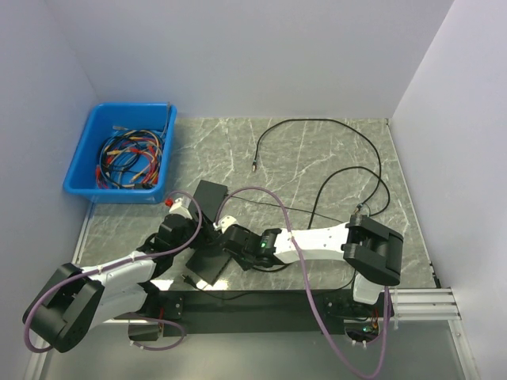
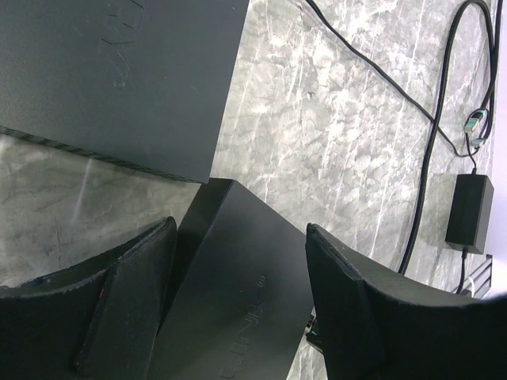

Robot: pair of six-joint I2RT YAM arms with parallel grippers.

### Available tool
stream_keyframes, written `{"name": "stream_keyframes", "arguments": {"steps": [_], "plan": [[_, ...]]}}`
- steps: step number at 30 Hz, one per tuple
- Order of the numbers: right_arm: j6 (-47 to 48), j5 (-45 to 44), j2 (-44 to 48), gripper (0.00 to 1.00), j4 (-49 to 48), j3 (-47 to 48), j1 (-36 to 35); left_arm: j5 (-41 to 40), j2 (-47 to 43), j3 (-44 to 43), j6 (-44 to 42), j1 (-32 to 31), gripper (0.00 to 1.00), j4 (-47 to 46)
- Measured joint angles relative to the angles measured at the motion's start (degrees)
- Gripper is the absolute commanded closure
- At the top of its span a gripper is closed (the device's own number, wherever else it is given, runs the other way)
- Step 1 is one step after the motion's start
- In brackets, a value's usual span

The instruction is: Insert the plug into the switch port

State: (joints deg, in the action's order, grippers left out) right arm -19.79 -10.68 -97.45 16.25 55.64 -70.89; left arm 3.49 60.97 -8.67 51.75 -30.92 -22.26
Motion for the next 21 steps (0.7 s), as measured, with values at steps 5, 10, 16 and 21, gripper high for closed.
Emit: {"name": "stream_keyframes", "arguments": {"steps": [5,10,16,21], "plan": [[0.00,0.00,-0.15,1.00,-0.02,0.00,0.00,0.17,0.17,0.00,0.00,0.11,0.29,-0.20],[-0.02,0.00,-0.26,1.00,-0.07,0.02,0.02,0.22,0.44,0.00,0.00,0.11,0.29,-0.50],[-0.02,-0.02,-0.94,1.00,-0.42,0.04,0.04,0.20,0.76,0.00,-0.02,0.11,0.29,-0.76],[0.09,-0.07,-1.16,1.00,-0.28,0.31,0.07,0.13,0.52,0.00,0.00,0.11,0.28,-0.57]]}}
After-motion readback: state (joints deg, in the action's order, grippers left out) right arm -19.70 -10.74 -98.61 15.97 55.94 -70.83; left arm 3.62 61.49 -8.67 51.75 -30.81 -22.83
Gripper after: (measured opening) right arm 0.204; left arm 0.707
